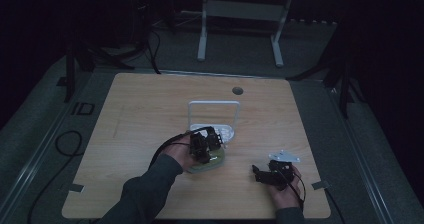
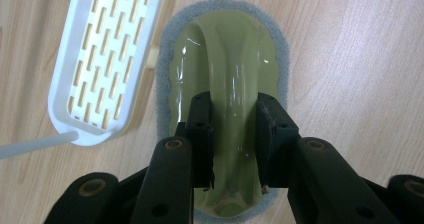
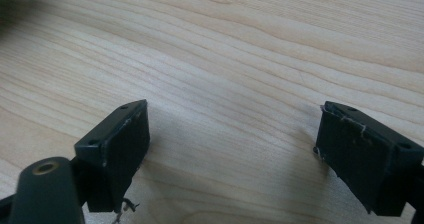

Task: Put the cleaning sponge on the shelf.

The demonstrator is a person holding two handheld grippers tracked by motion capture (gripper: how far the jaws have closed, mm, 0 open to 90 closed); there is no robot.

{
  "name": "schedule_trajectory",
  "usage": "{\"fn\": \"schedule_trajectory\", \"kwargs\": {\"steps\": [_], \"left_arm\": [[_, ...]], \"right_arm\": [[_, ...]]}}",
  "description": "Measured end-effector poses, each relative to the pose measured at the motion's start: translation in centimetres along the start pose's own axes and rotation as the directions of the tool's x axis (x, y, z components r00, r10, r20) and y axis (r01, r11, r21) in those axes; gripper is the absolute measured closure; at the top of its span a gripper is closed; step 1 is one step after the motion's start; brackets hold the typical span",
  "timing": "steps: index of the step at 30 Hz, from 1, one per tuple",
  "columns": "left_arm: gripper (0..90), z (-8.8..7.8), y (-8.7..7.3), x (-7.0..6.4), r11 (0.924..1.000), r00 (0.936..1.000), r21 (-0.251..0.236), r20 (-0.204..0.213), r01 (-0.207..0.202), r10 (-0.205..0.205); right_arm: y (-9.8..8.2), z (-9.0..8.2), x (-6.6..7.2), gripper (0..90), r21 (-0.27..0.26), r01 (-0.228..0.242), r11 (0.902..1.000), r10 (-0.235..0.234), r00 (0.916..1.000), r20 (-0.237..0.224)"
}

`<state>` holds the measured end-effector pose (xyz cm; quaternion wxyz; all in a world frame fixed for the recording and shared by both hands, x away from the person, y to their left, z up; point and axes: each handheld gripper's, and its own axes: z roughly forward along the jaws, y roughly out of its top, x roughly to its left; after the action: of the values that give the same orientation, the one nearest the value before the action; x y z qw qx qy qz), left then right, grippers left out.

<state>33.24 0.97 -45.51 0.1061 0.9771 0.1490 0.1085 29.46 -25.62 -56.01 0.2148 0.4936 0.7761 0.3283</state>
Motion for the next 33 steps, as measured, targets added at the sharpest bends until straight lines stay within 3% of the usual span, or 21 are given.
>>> {"fn": "schedule_trajectory", "kwargs": {"steps": [8, 14, 27, 33], "left_arm": [[71.7, 0.1, 0.0, 0.1, 0.9971, 0.9975, -0.032, -0.015, -0.069, 0.068], [71.7, 0.0, 0.1, 0.6, 0.9968, 0.9972, -0.036, -0.027, -0.071, 0.070], [71.7, -0.1, 0.5, 1.2, 0.9909, 0.9914, -0.066, -0.067, -0.117, 0.113], [71.7, 0.3, 0.5, 1.7, 0.9904, 0.9891, -0.048, -0.077, -0.130, 0.126]], "right_arm": [[0.0, 0.0, 0.0, 13.5, 0.000, 0.000, 1.0000, 0.000, 1.0000, 0.000], [0.0, 0.0, 0.0, 13.4, 0.000, -0.001, 1.0000, 0.001, 1.0000, 0.000], [0.0, 0.0, 0.0, 13.4, -0.001, 0.001, 1.0000, -0.001, 1.0000, 0.000], [0.0, 0.0, 0.0, 13.4, -0.001, 0.000, 1.0000, 0.000, 1.0000, 0.001]]}}
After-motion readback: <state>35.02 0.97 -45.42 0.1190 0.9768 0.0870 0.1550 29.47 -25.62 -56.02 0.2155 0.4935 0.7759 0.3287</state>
